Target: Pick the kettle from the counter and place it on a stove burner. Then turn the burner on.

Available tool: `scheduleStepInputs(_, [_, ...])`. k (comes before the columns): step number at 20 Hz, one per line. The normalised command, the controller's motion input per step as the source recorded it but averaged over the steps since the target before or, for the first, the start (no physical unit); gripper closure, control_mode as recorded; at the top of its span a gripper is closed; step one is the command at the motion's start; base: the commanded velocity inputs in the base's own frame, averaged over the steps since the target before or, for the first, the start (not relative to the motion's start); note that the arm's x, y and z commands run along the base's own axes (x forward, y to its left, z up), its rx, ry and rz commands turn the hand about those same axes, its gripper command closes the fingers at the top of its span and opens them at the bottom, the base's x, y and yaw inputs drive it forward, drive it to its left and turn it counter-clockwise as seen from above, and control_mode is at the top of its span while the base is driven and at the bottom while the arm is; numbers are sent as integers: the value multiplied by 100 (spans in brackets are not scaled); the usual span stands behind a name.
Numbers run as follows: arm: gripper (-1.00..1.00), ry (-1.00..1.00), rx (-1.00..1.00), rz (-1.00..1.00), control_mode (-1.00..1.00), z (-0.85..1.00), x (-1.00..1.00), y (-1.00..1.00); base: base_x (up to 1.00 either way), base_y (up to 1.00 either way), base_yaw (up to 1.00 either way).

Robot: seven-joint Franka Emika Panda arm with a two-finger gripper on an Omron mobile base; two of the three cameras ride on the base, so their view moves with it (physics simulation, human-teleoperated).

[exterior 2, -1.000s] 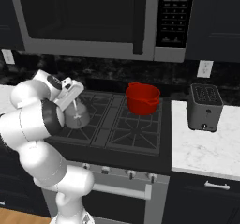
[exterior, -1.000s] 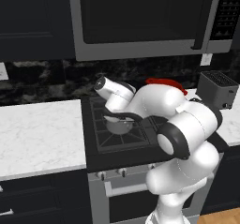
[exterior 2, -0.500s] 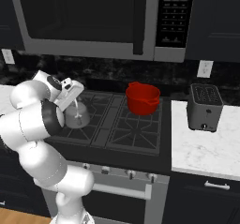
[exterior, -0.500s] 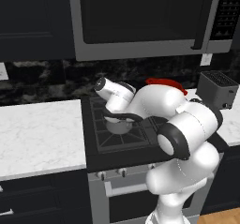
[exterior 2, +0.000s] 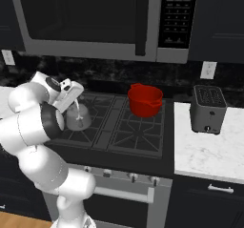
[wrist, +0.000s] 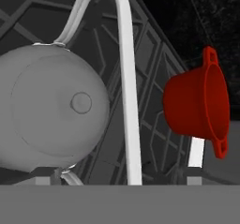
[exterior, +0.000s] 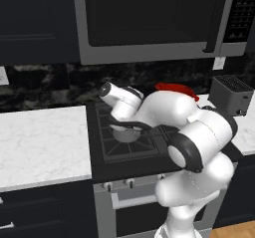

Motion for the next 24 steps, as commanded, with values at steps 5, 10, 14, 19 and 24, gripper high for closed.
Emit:
scheduleStepInputs(5, [-100,-22,0,0,-100,47,-41,14,0,0,0])
scheduleStepInputs(10, [-100,-22,0,1,-100,31,-76,25,0,0,0])
scheduleStepInputs(14, [-100,-17,0,2,-100,4,-46,6,0,0,0])
scheduleStepInputs(19, [-100,0,0,0,-100,0,0,0,0,0,0])
scheduleStepInputs(24, [-100,0,0,0,-100,0,-4,1,0,0,0])
